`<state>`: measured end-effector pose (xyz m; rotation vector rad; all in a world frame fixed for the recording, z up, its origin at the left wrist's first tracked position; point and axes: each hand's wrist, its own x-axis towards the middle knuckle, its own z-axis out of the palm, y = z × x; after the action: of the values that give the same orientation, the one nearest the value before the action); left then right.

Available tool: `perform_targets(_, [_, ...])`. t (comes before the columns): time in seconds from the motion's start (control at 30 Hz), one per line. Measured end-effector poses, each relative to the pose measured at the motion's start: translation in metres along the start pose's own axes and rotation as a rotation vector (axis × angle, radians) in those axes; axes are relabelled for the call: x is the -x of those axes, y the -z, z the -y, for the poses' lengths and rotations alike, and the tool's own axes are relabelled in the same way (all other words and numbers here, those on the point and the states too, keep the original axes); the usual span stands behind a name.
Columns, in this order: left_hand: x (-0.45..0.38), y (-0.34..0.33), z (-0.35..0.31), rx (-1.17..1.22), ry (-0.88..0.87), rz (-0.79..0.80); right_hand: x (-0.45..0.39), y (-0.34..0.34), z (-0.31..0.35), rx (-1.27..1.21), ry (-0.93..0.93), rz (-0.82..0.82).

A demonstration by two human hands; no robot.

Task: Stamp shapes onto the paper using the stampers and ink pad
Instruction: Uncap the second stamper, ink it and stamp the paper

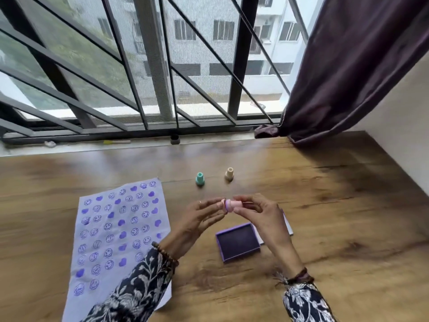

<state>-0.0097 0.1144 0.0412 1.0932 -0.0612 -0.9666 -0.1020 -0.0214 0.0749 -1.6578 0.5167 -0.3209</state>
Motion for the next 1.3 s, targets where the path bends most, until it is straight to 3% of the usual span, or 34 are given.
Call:
perform_targets(0.27, [-0.003, -0.003, -0.005, 0.011, -0.032, 0.072, 0.0, 0.005, 0.01, 0.082, 0.089, -0.039])
perform_targets(0.53, [-0.022, -0.01, -0.002, 0.095, 0.041, 0.063, -0.011, 0.015, -0.001, -0.041, 0.063, -0.078])
perform_targets(0.77, [-0.046, -0.011, 0.009, 0.019, -0.011, 0.03, -0.037, 0.019, -0.014, 0.097, -0.016, -0.119])
perform_targets(0.93, [-0.071, -0.02, 0.014, -0.318, -0.155, -0.165, -0.074, 0.025, -0.023, 0.327, 0.015, -0.128])
perform_targets(1.03, [-0.091, -0.022, 0.011, -0.747, -0.231, -0.386, -0.102, 0.035, -0.028, 0.528, 0.089, -0.228])
perform_targets(1.1, [-0.102, -0.019, 0.01, -1.041, -0.239, -0.441, -0.119, 0.04, -0.031, 0.626, 0.124, -0.258])
perform_targets(1.3, [-0.122, -0.028, 0.006, -1.113, -0.327, -0.446, -0.142, 0.043, -0.044, 0.704, 0.104, -0.236])
